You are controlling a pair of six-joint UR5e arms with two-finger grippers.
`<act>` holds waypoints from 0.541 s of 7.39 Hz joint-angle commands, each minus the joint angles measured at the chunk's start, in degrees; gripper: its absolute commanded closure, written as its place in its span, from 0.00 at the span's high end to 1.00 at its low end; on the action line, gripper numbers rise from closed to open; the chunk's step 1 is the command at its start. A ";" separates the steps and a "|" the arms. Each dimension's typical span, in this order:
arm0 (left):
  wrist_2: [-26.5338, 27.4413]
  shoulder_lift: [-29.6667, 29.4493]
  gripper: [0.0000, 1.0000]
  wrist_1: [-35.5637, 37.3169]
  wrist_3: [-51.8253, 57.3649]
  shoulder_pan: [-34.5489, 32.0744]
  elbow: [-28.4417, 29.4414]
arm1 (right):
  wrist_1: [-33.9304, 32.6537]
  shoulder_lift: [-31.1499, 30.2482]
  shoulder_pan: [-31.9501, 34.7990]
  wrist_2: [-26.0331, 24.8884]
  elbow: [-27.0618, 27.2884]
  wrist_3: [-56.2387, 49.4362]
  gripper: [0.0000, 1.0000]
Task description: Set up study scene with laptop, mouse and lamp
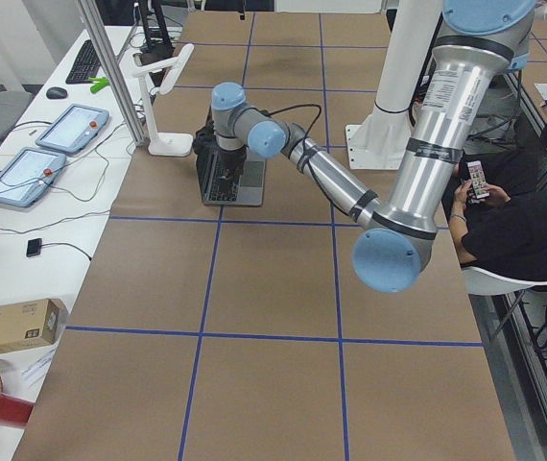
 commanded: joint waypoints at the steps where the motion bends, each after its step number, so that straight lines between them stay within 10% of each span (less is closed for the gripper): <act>1: -4.32 3.20 1.00 -0.60 25.35 -17.34 15.34 | 1.32 -2.65 1.51 1.21 0.26 -0.89 1.00; 4: -4.49 11.15 1.00 -4.01 32.82 -23.11 19.91 | 1.50 -5.89 1.96 0.86 1.92 -1.15 1.00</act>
